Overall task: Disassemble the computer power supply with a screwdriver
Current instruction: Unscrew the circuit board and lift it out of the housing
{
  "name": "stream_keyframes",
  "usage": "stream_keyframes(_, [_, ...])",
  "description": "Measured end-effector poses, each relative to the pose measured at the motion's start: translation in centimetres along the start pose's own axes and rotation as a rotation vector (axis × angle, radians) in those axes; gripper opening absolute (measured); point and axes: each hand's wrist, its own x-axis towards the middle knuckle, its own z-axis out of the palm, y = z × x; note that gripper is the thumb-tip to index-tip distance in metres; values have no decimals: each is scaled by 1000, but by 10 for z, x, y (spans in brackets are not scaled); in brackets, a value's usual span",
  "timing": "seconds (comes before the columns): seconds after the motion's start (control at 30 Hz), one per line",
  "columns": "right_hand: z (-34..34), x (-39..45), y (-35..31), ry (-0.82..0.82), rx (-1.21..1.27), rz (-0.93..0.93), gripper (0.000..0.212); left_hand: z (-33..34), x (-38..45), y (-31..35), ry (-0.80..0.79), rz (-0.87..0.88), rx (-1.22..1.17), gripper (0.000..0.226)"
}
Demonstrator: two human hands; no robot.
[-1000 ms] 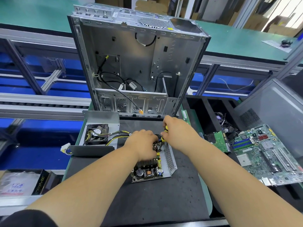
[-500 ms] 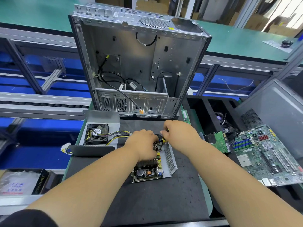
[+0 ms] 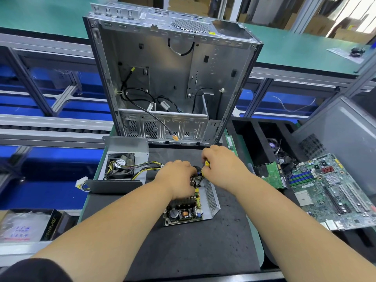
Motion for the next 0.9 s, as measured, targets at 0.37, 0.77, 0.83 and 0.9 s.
stream_keyframes(0.37, [-2,1,-1,16,-27,-13,28,0,1,0,3,2,-1,54])
stream_keyframes(0.77, [-4,1,-1,-83,80,12,19,3,2,-1,1,-10,-14,56])
stream_keyframes(0.83, [-7,0,0,-125,85,-16,22,3,1,-1,-4,-11,-15,57])
stream_keyframes(0.9, [-8,-1,1,-124,64,-42,23,2,1,-1,-8,-12,-15,55])
